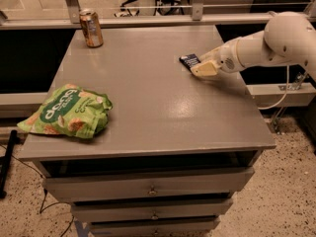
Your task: Move rxbar blueberry near orange can
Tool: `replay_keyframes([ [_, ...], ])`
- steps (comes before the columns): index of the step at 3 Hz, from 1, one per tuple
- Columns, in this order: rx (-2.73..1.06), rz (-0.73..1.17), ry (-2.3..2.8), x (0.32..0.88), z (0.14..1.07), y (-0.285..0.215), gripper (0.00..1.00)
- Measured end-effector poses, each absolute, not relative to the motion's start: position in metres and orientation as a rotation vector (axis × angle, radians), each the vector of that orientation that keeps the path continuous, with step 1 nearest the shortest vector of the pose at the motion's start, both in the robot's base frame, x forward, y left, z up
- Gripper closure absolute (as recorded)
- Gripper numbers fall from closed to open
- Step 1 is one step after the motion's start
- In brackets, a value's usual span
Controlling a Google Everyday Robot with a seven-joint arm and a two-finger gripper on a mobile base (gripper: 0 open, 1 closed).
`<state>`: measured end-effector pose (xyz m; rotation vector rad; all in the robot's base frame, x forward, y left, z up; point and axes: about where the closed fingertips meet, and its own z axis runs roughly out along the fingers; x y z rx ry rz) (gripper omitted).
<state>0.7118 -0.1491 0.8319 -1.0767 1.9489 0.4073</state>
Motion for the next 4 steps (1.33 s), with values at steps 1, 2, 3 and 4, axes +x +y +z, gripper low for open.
replay_keyframes([
  [1,-1.087,0.408,1.910,0.715,0.845,-0.144,0.95],
  [2,-1.101,0.405,1.866,0.721,0.862,-0.139,1.00],
  [3,-1.121,0.413,1.805,0.731,0.885,-0.126,1.00],
  [4,-1.155,0.435,1.728,0.741,0.916,-0.092,1.00],
])
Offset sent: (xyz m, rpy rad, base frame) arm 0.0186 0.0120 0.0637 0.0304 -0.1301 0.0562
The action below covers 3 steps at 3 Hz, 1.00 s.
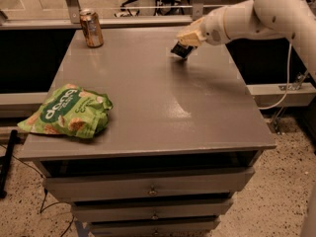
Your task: Move rxbar blueberry near orange can
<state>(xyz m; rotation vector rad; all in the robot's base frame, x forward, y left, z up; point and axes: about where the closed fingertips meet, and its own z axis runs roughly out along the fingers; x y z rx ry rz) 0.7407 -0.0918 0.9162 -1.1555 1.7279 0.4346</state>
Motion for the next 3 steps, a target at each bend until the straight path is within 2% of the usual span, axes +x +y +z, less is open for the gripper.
replay_keyframes([
  [2,-1.220,0.435,1.672,0.735,0.913,-0.071,1.00],
  [3,-1.313,0.442,1.569,0.746,0.911,-0.033,1.00],
])
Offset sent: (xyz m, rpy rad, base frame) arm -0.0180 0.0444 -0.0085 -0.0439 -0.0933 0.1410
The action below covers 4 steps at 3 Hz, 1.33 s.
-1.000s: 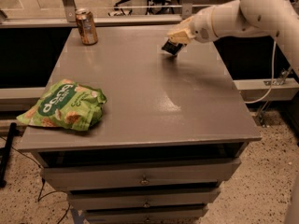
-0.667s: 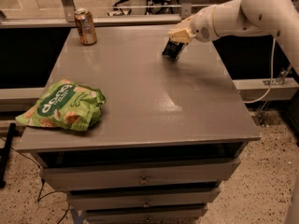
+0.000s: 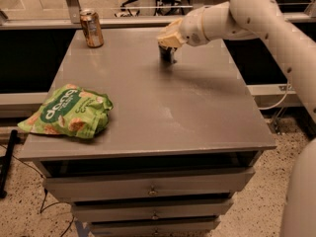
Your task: Move rxbar blueberry near orange can
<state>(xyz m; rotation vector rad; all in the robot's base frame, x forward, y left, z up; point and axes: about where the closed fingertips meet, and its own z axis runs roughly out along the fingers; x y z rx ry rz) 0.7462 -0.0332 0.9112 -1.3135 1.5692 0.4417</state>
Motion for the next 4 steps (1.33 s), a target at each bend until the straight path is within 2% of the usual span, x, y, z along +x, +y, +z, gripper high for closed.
replay_keyframes([
  [2,-1.477,0.505,1.347,0.781,0.914,0.063,1.00],
  [4,-1.642,0.541,1.223,0.793,0.895,0.133,1.00],
])
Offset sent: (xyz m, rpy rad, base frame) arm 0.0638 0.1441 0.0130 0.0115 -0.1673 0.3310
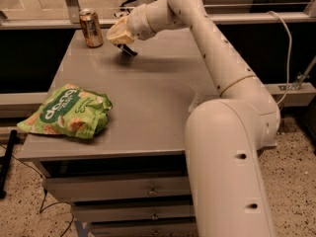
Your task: Move rxbar blueberry near orange can
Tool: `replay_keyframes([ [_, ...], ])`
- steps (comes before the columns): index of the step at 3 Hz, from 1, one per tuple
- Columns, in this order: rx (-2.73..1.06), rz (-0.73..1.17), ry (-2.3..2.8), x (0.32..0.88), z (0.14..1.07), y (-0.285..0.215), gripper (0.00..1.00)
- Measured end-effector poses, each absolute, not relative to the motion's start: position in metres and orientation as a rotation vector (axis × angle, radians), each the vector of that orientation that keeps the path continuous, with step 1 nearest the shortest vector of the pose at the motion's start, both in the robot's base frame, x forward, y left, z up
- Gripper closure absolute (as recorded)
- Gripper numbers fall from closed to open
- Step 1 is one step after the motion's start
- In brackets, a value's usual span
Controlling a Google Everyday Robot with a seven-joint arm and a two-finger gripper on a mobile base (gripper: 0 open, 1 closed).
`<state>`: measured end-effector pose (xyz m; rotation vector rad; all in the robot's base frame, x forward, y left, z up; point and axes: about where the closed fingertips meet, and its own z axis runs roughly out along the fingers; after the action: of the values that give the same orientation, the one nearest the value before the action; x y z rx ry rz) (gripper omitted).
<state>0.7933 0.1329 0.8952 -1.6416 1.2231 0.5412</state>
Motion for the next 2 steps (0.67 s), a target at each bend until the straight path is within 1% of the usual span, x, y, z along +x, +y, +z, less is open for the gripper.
replay_keyframes([
  [2,-1.805,0.387,1.173,0.795,0.875,0.152,1.00],
])
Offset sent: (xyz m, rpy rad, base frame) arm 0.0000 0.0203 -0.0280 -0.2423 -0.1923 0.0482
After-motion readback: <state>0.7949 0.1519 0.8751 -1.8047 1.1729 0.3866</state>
